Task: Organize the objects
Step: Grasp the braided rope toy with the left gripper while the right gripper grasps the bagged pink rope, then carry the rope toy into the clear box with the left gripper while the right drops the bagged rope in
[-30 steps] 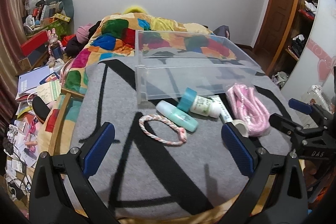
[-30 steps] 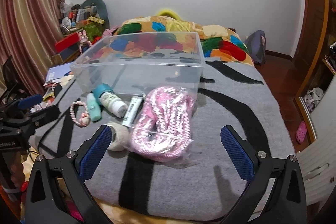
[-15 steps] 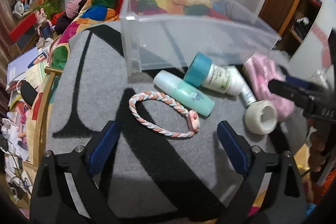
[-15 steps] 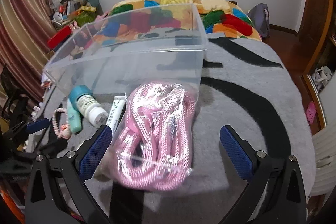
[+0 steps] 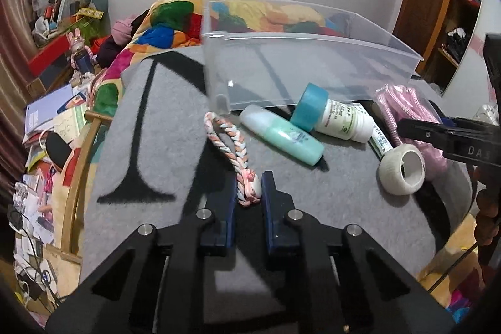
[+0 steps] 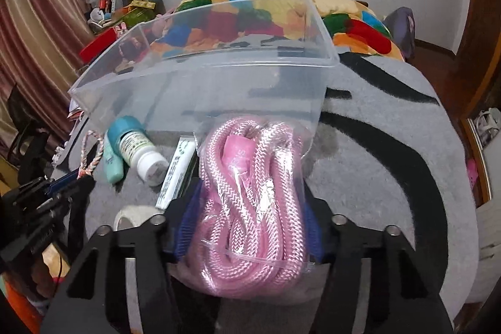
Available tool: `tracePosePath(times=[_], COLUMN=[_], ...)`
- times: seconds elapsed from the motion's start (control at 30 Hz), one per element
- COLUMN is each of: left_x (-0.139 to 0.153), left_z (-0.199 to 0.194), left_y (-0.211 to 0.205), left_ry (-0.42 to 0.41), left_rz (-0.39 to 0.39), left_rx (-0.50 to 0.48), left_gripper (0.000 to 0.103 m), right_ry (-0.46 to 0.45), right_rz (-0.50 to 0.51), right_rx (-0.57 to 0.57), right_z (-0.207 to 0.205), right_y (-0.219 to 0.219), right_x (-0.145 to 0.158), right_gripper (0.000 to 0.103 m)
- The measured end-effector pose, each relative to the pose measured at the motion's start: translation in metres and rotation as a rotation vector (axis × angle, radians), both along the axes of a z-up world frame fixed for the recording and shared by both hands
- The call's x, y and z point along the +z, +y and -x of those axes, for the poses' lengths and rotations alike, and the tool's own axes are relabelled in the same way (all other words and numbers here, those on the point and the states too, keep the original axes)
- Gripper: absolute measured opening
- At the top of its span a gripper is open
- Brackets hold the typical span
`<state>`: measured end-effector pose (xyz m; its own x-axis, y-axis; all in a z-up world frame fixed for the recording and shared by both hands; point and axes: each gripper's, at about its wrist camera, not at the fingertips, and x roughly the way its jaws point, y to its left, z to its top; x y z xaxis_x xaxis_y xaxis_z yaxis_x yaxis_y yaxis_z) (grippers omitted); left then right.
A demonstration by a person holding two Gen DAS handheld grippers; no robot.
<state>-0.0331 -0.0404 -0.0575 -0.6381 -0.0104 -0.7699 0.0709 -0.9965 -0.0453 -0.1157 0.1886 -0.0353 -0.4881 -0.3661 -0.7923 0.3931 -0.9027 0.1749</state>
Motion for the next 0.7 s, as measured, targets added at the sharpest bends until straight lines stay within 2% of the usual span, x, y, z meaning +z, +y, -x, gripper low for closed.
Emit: tracePosePath(times=[0.2, 0.33, 0.53, 0.7], left_x=[0.015, 0.035, 0.067, 0.089], left_z=[-0.014, -0.02, -0.016, 0.005], left_y=[-0.014, -0.017, -0.012, -0.004], left_ry=[0.03, 0.084, 0.176, 0.232], left_rz=[-0.024, -0.027, -0.033, -0.031], left_rx=[0.033, 0.041, 0.017, -0.03], left_gripper=[0.014, 0.014, 0.014, 0.014], right_ry=[0.033, 0.047, 0.126, 0.197], right_rz=[0.007, 0.041, 0.09, 0.095], right_rx=[-0.018, -0.038, -0.051, -0.051], right_z=[-0.016, -0.022, -0.025, -0.014], right_y=[0.013, 0.024, 0.031, 0.024], right_x=[0.008, 0.021, 0.057, 0.085], right_gripper=[0.044, 0.042, 0.042, 0.042])
